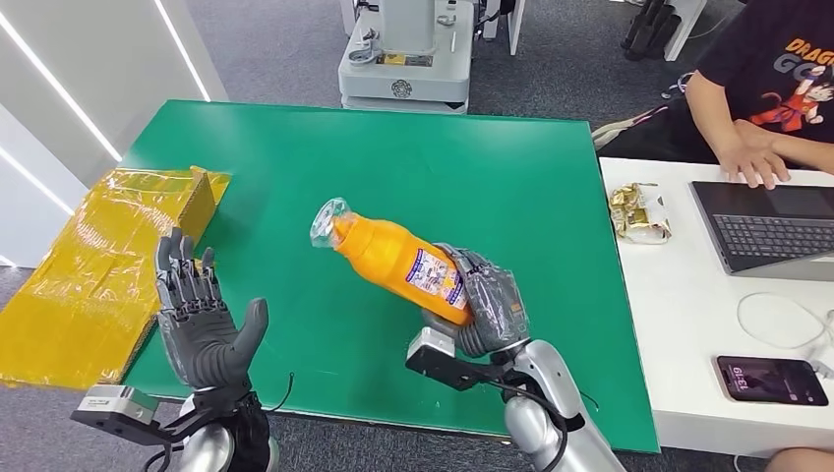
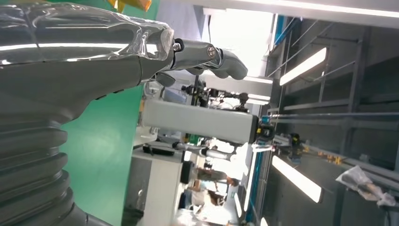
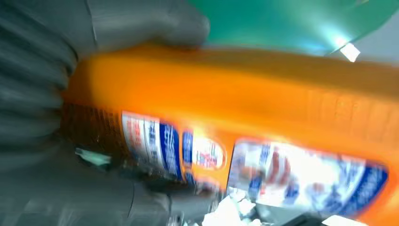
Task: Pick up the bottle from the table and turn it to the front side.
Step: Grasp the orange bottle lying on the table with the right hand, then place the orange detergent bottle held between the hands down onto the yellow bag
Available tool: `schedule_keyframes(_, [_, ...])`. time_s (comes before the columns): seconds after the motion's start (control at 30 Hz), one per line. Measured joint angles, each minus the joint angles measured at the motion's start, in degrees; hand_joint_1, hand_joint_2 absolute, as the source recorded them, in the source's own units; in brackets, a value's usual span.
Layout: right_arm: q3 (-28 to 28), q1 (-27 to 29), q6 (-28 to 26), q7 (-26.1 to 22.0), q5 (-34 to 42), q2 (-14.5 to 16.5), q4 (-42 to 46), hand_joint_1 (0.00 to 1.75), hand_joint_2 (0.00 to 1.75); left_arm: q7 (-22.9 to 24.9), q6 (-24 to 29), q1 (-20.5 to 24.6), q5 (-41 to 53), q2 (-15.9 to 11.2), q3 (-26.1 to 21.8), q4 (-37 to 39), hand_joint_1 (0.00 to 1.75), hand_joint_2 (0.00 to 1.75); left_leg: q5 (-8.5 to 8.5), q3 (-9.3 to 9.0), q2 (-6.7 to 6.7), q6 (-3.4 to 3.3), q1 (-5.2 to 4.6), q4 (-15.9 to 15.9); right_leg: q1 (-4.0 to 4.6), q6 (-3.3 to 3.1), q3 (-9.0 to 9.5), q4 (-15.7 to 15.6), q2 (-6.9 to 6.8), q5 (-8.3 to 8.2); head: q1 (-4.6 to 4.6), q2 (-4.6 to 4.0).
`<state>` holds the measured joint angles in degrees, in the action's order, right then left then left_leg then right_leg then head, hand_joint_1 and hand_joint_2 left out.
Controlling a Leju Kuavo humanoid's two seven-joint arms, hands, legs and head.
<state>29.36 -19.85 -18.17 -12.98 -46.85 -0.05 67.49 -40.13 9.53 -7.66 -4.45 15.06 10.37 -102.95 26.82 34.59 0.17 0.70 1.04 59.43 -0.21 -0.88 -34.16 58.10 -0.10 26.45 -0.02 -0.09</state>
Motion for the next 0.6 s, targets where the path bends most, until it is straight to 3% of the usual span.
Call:
schedule_keyframes(0.23, [0.6, 0.5, -1.6, -5.2, -0.1, 0.6, 0.9, 1.75, 1.75, 2.1, -3.9, 0.5, 0.5, -1.7, 2.7, 3.1, 0.0, 1.75, 0.0, 0.01, 0.02, 0.0, 0.0, 0.0, 0.0, 0.0, 0.0, 0.0, 0.01, 0.0, 0.01, 0.0])
schedule_keyframes(0.6, [3.1, 0.3, 4.0, -8.1, 1.7, 0.8, 0.7, 1.75, 1.75, 4.8, -9.7, 0.6, 4.4, -3.7, 6.0, 5.0, 0.0, 1.75, 0.0, 0.01, 0.02, 0.0, 0.0, 0.0, 0.0, 0.0, -0.01, 0.0, 0.01, 0.0, -0.01, 0.0])
